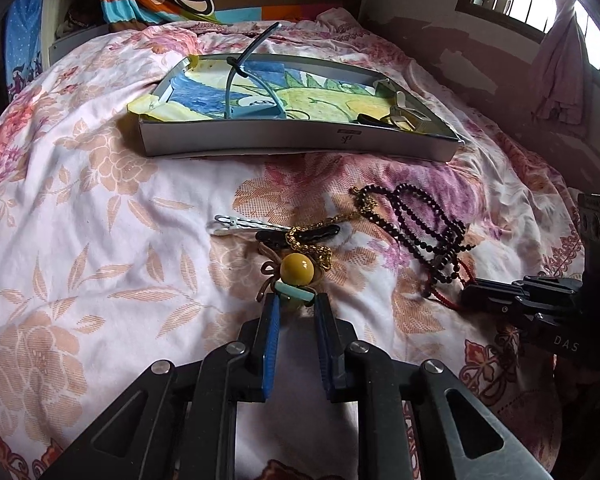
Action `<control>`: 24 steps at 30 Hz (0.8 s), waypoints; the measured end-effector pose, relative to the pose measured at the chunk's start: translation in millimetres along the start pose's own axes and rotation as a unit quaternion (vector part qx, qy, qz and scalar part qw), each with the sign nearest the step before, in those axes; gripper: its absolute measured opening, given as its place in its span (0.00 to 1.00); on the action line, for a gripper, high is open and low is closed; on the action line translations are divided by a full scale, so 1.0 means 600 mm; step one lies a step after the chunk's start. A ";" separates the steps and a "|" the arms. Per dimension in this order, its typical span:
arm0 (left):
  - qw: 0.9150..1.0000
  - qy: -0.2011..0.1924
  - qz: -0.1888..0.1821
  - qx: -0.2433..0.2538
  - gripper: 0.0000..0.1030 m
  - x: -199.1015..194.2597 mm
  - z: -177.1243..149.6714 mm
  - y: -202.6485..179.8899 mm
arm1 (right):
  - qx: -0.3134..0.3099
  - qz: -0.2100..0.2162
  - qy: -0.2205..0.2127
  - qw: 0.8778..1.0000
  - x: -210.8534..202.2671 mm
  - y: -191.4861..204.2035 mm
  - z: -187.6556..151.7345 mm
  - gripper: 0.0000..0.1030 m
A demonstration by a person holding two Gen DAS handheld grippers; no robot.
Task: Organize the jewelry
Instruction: 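Lift keychain with left tool while right tool lifts bead bracelets toward the tray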
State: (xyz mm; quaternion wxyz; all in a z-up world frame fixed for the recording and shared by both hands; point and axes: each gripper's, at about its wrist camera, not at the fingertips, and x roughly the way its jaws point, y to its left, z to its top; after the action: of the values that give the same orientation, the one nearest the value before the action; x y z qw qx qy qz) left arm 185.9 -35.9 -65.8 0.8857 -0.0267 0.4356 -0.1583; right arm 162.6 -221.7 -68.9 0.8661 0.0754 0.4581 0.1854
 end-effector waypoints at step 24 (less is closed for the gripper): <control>0.993 -0.030 -0.105 0.037 0.16 -0.038 -0.032 -0.069 | -0.066 -0.008 -0.118 0.991 -0.109 0.038 0.006 0.05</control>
State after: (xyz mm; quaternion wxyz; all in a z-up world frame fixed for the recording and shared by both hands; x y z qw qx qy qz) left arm 147.4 -66.4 -52.5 0.8770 -0.0442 0.3976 -0.2660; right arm 126.4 -226.1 -9.7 0.9186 0.0360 0.3400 0.1980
